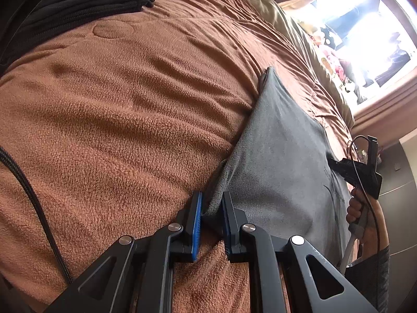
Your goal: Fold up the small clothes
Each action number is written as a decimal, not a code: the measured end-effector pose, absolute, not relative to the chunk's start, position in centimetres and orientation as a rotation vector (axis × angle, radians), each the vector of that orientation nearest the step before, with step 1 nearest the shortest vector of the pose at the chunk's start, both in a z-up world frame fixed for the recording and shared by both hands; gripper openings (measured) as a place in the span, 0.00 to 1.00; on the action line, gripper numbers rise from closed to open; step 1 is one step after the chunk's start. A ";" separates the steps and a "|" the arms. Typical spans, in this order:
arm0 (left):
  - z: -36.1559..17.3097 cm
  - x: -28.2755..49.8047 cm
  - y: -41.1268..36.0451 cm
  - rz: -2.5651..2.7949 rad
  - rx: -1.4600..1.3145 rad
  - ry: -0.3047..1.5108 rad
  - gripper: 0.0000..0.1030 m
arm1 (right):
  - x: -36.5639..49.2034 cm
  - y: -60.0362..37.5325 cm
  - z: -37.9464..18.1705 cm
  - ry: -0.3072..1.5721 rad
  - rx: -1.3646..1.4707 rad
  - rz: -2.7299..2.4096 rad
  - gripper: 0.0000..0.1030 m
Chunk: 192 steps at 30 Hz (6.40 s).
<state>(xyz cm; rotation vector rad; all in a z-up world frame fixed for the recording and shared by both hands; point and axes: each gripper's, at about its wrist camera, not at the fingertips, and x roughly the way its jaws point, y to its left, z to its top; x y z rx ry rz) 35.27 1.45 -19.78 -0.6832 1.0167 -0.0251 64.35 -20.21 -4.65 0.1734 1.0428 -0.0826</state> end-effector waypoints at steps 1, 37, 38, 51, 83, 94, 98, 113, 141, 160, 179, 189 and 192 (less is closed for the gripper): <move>-19.8 35.2 1.6 -0.027 -0.687 1.018 0.15 | 64.8 -20.3 -4.7 1.044 0.173 -0.087 0.09; -10.3 37.2 0.4 -0.372 -0.817 0.840 0.07 | 42.7 -16.6 -2.9 1.020 0.215 0.135 0.00; -10.0 37.4 0.1 -0.379 -0.810 0.839 0.07 | 42.4 -16.4 -3.2 1.024 0.224 0.135 0.00; -4.9 39.6 -3.6 -0.551 -0.799 0.774 0.07 | 37.5 -15.7 -5.0 1.035 0.315 0.155 0.00; 2.1 42.0 -15.9 -0.790 -0.661 0.775 0.06 | 31.8 -22.8 -2.2 0.919 0.508 0.157 0.00; 2.2 40.7 -23.2 -0.892 -0.594 0.832 0.06 | 25.8 -28.7 -0.7 0.823 0.569 0.064 0.39; 1.9 40.2 -26.1 -0.927 -0.562 0.858 0.06 | 23.8 -29.6 -0.2 0.810 0.561 0.052 0.39; -2.6 38.0 -36.8 -1.051 -0.445 1.018 0.06 | 16.7 -34.5 0.9 0.779 0.604 -0.051 0.39; -12.2 36.3 -29.3 -0.725 -0.231 1.170 0.49 | 19.0 -37.0 0.7 0.830 0.583 -0.028 0.39; -18.7 36.0 -26.3 -0.578 -0.205 1.281 0.33 | 21.6 -37.7 -0.7 0.857 0.634 -0.049 0.04; -17.5 36.3 -24.5 -0.616 -0.174 1.291 0.14 | 18.2 -38.5 -3.4 0.802 0.697 -0.083 0.03; -14.6 40.2 -24.2 -0.656 -0.352 1.201 0.46 | 18.6 -38.0 -2.8 0.810 0.651 -0.077 0.03; -15.0 41.3 -24.9 -0.668 -0.425 1.211 0.50 | 18.6 -38.2 -3.0 0.815 0.661 -0.071 0.03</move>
